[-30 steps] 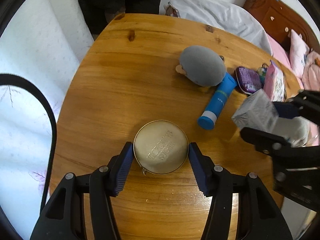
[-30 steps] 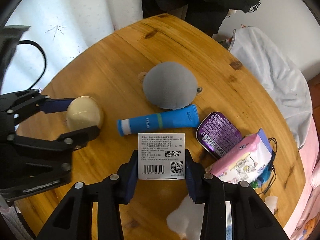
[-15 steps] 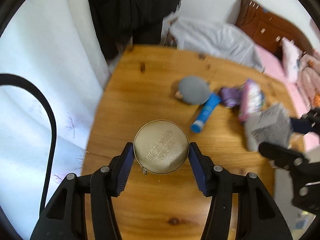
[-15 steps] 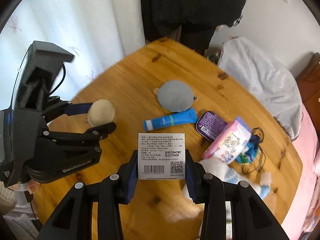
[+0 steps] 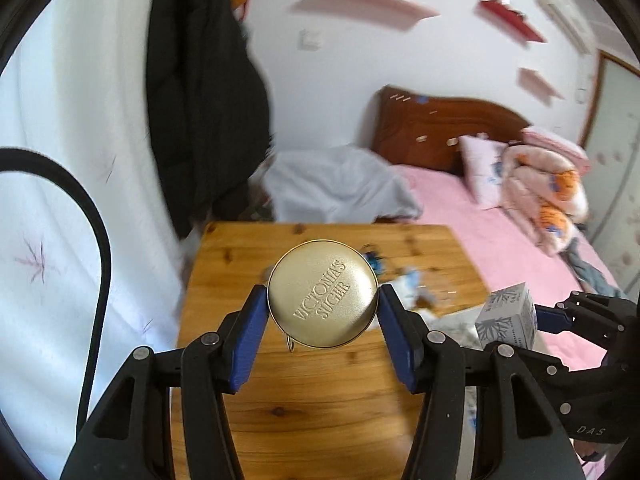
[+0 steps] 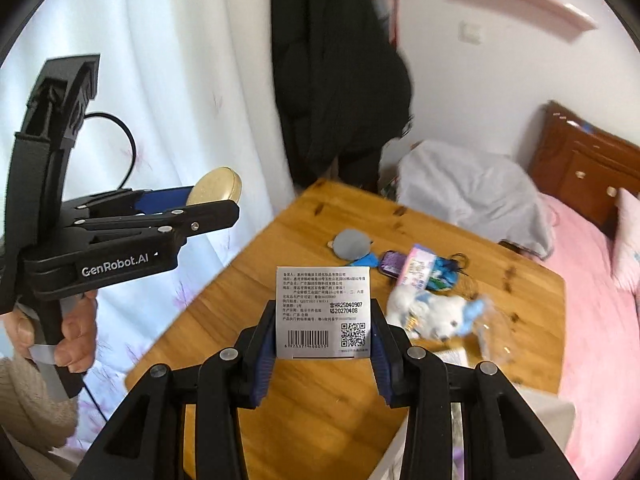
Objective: Organize objects
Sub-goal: 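Lift and carry the tin with the left tool while the right tool carries the white box to the tray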
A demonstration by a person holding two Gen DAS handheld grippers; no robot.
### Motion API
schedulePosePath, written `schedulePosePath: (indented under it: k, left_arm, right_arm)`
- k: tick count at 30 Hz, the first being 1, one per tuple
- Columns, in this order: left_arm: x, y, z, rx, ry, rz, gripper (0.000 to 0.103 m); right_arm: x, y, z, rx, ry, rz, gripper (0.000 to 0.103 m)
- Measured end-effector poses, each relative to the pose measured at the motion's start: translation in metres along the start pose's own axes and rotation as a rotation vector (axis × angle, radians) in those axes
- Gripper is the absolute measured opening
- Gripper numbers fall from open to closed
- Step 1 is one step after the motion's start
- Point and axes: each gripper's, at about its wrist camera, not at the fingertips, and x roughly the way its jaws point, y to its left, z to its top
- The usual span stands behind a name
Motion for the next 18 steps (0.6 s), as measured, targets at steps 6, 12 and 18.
schedulePosePath:
  k: [6,12,18]
  left_arm:
    - [-0.023,-0.04,0.001,0.078,-0.032,-0.094,0.059]
    - [-0.021,-0.082,-0.011,0.154,0.026,-0.184,0.059]
    - [-0.009,-0.135,-0.036,0.287,0.113,-0.24,0.059]
  right_arm:
    - [-0.08,-0.012,-0.035,0.097,-0.103,-0.062,0.042]
    - [-0.138,-0.024,-0.082,0.215,-0.198,-0.123,0.042]
    - [-0.16,-0.036,-0.14,0.369,-0.232,-0.31,0.042]
